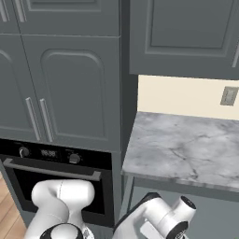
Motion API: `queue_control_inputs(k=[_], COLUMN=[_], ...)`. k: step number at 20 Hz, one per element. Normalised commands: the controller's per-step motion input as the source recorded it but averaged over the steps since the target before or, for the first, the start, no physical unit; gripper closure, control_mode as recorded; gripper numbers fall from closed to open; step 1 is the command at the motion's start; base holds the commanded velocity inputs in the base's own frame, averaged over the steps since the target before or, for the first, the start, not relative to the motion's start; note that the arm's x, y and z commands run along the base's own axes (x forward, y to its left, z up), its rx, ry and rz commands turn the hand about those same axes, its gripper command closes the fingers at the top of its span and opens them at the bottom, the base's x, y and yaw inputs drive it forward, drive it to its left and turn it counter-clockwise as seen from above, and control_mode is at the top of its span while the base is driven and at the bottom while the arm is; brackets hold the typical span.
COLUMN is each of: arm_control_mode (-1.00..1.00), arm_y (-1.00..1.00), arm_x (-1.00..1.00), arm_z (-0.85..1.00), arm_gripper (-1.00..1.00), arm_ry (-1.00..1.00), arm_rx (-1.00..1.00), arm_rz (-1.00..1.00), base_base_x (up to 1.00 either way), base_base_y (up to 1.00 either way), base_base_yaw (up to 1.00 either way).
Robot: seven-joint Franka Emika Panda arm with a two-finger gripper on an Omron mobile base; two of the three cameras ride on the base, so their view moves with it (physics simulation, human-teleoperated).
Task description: Restock the sink supplies by placing the sponge and soap dispenser on the counter and next to the sink. Make sure the soap dispenser is upright.
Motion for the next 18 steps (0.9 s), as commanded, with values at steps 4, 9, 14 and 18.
queue_control_inputs(k=[4, 9, 14, 18], arm_control_mode=[-1.0, -1.0, -1.0, -1.0], arm_y=[0.0, 0.0, 0.0, 0.0], arm_x=[0.27, 0.13, 0.28, 0.4], arm_z=[0.0, -0.01, -0.01, 0.0], arm_gripper=[-1.0, -1.0, -1.0, -1.0], arm_ry=[0.0, -0.01, -0.01, 0.0], arm_rx=[0.0, 0.0, 0.0, 0.0], arm_rz=[0.0, 0.0, 0.01, 0.01], base_base_x=[0.0, 0.0, 0.0, 0.0], base_base_y=[0.0, 0.0, 0.0, 0.0], base_base_yaw=[0.0, 0.0, 0.0, 0.0])
